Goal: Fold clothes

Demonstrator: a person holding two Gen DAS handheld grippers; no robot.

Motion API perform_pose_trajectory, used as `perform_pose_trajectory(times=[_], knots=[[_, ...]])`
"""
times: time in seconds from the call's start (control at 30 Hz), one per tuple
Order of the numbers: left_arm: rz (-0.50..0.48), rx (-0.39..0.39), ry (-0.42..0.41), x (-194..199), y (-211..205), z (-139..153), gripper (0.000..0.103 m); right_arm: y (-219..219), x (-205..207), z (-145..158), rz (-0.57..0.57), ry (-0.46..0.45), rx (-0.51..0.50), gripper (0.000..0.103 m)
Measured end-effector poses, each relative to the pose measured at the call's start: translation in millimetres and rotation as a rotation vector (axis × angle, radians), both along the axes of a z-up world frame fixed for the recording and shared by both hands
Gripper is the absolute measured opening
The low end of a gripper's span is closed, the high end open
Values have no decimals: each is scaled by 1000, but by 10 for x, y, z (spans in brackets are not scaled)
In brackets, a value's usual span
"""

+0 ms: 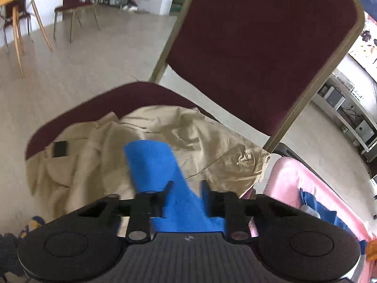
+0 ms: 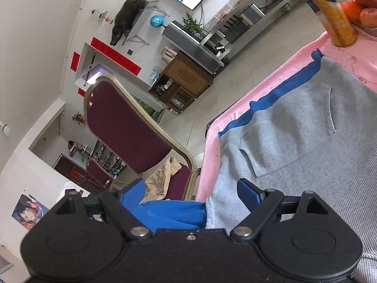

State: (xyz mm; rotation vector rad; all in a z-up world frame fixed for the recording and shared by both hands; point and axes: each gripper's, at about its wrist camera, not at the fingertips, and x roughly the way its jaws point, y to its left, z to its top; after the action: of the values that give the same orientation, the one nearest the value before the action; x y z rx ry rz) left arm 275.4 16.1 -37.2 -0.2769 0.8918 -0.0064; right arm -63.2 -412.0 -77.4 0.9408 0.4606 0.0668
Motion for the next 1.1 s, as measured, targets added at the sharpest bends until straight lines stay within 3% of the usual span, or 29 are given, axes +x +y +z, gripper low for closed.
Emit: perform_pose_trajectory(times=[0.37, 0.43, 0.5, 0.63, 0.7, 0.8, 0.9, 0.93, 0.97, 1.0, 1.1], knots=[[35, 73, 93, 402, 13, -459, 18, -106, 235, -346, -9, 73, 51, 85], [44, 98, 99, 408, 14, -506, 3, -109, 268, -392, -8, 83, 58, 85], [47, 113, 70, 365, 10, -482, 0, -108, 292, -424, -2, 94, 59, 85], [30, 130, -83, 138, 17, -221, 0, -92, 264, -408, 2, 94, 52, 85], [20, 99, -169, -27, 73, -28, 0, -87, 227, -374, 1, 86, 49, 85], [18, -8, -290, -297, 256, 267, 0, -62, 159, -301, 1, 68, 46, 85], [-5, -132, -206, -348, 410, 272, 0, -27, 110, -228, 4, 52, 47, 85], [-13, -173, -171, -359, 459, 264, 4, -13, 104, -204, 7, 47, 48, 86], [-22, -215, -137, -369, 508, 256, 20, 13, 102, -185, 13, 46, 44, 86], [-33, -215, -103, -398, 489, 218, 30, 38, 100, -166, 19, 45, 41, 86], [-41, -74, -88, -640, 286, 98, 38, 120, 102, -111, 37, 48, 23, 86]])
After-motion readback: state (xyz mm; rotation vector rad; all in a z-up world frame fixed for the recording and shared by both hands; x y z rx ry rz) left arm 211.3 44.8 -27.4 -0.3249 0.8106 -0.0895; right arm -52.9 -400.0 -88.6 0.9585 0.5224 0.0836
